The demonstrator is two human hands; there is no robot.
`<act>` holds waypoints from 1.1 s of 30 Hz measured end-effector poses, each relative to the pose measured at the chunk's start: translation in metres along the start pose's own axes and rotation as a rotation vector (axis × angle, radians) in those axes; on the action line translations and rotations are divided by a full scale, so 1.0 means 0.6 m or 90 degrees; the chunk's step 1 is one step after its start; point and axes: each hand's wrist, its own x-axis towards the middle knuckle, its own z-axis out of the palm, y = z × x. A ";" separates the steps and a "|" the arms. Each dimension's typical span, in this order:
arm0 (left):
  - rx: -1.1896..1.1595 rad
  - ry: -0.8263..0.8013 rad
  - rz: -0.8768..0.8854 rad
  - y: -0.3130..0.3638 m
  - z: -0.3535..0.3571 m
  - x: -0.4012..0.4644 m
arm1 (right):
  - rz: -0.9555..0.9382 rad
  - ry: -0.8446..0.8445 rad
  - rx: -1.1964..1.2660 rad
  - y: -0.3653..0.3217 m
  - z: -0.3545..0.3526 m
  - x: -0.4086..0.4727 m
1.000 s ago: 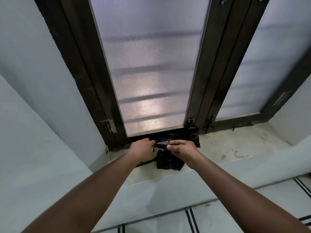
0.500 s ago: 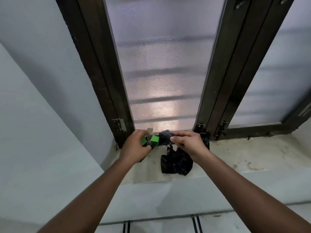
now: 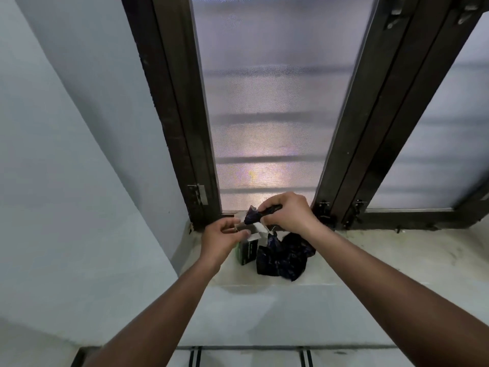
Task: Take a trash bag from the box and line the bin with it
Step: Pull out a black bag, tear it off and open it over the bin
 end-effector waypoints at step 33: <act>0.062 -0.141 0.105 -0.018 -0.017 0.014 | 0.084 -0.177 0.172 0.030 0.068 0.051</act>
